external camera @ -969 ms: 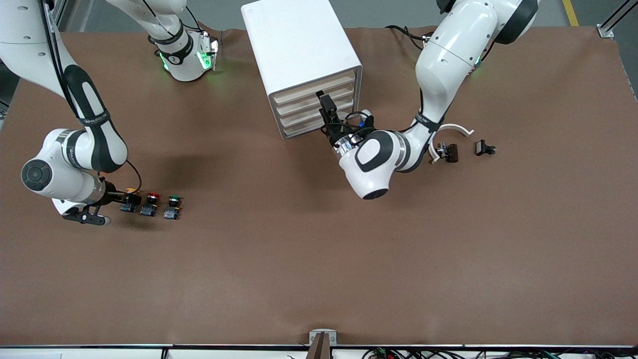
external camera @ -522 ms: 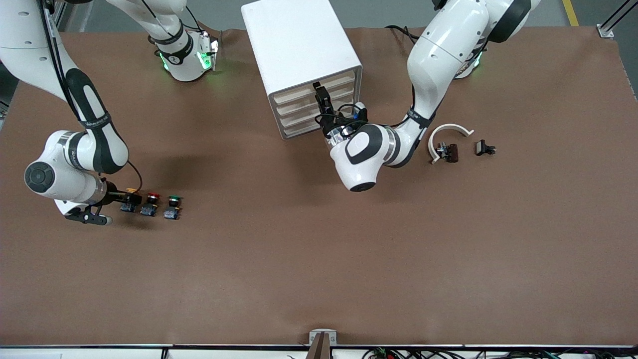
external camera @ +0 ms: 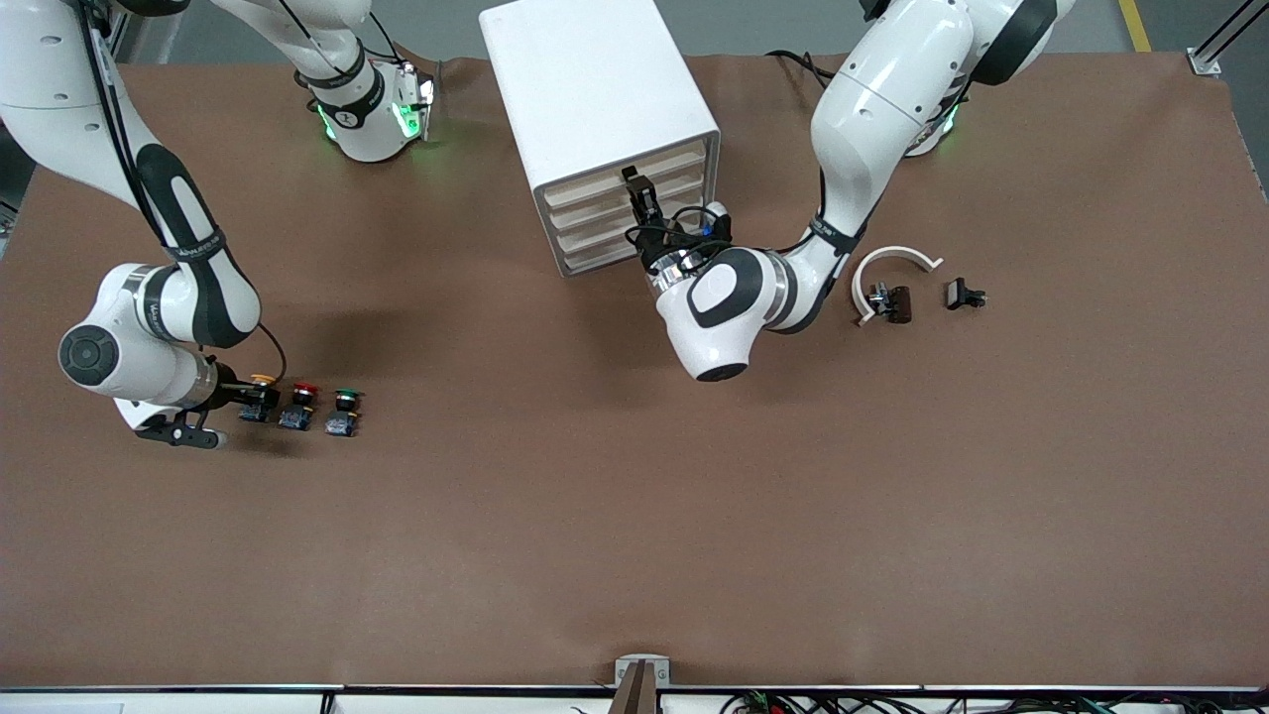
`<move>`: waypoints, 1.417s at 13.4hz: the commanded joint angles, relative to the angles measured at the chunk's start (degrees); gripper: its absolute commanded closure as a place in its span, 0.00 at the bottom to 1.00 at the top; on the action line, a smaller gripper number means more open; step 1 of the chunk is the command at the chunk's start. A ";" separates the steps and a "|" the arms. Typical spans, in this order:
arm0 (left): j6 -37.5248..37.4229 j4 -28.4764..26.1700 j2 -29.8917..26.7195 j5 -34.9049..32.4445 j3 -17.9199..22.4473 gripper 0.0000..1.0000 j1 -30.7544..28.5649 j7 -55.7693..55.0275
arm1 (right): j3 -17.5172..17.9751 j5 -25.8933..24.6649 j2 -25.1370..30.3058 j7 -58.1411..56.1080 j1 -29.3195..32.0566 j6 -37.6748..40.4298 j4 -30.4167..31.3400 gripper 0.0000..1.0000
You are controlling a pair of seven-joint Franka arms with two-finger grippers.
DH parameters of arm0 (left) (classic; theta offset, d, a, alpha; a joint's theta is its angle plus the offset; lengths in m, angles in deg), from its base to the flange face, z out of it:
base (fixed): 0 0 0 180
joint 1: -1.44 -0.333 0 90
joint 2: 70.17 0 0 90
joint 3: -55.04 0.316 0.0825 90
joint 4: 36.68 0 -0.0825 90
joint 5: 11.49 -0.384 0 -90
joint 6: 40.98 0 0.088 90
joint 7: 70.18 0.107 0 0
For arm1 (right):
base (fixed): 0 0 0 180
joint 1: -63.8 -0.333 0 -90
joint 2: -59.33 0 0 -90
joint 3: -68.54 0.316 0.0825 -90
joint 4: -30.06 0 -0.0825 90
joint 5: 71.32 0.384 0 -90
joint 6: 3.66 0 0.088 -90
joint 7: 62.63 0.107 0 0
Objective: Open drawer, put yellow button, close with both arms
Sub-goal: 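Pull the drawer open with the left gripper while the right gripper lifts the button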
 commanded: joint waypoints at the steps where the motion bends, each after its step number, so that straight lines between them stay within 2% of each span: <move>1: -0.21 1.11 0.82 0.58 0.40 1.00 -0.48 -1.06 | 0.82 -1.53 -0.54 0.93 0.83 -0.23 -0.86 0.50; 6: -0.12 1.29 0.82 0.41 0.84 1.00 -3.72 -0.80 | 0.82 -1.44 -0.46 1.02 0.47 -0.84 -0.95 0.81; 8: -0.04 1.90 0.73 0.41 0.84 1.00 -5.48 -0.45 | 0.82 -1.44 -0.11 0.58 0.30 -0.05 -1.47 0.85; 10: 1.19 2.78 0.82 0.41 1.19 1.00 -6.37 -0.71 | 0.91 -1.44 0.68 0.67 -0.05 1.34 -2.26 0.86; 12: 1.99 3.83 0.73 0.41 1.45 1.00 -7.86 -0.97 | 1.26 -1.44 3.22 1.37 -0.75 8.08 -4.19 0.85; 15: 2.16 5.42 0.73 0.41 1.46 0.99 -9.97 -0.54 | 1.26 -1.35 5.96 7.32 -4.96 25.47 -10.77 0.82; 17: 2.25 6.30 0.73 0.41 1.72 0.94 -10.85 -0.45 | 1.35 -1.26 7.36 9.02 -6.90 34.54 -14.82 0.83; 19: 2.25 7.09 0.65 0.41 1.81 0.75 -11.20 -0.28 | 1.43 -1.09 9.90 14.78 -9.88 40.96 -16.50 0.83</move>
